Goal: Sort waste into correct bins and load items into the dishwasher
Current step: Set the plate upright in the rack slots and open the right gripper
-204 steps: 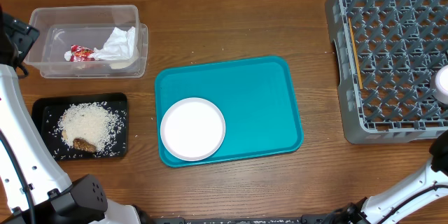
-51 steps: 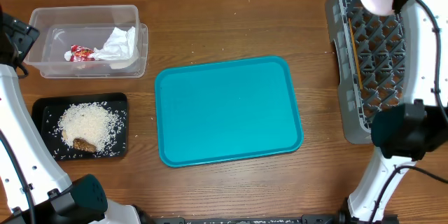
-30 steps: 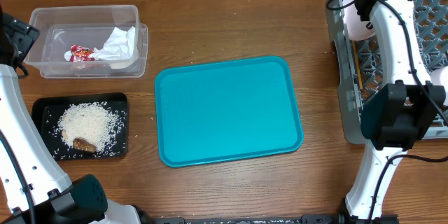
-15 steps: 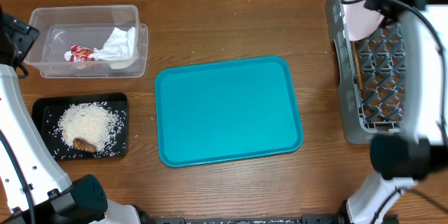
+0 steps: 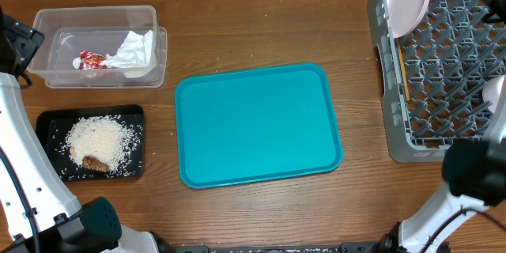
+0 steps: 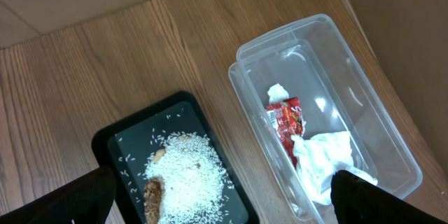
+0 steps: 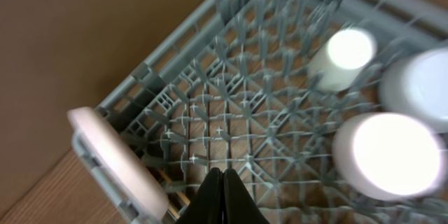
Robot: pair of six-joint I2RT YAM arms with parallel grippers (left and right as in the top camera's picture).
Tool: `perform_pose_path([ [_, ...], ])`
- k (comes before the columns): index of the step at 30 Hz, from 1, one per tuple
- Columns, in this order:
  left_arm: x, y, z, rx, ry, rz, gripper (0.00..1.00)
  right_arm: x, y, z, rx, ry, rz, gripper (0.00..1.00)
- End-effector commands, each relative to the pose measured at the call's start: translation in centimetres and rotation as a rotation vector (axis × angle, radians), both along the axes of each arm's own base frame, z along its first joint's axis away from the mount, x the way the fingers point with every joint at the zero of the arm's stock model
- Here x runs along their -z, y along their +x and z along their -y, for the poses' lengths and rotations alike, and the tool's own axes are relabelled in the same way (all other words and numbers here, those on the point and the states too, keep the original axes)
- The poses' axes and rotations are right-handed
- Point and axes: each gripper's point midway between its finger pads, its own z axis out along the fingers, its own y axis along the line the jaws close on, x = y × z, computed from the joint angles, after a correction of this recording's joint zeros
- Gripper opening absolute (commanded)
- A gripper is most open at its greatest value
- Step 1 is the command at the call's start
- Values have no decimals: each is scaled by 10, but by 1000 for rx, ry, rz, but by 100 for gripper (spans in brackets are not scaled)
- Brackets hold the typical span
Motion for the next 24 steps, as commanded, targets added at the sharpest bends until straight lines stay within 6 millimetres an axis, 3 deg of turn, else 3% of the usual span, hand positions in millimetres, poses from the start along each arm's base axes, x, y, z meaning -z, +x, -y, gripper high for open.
perform_pose_path([
  [1,1,1,-1,-17,0,2,100,41,31,-19,-129,204,26,4],
  [6,1,1,-1,-17,0,2,100,93,65,-28,-142,292,17,4],
  [12,1,1,-1,-17,0,2,100,142,87,-50,-176,324,-35,4],
  [15,1,1,-2,-18,0,2,100,140,92,-63,-211,343,-26,4],
  [19,1,1,-1,-17,0,2,100,124,96,-77,-273,375,10,4],
  [24,1,1,-1,-17,0,2,100,100,80,-66,-240,357,14,4],
])
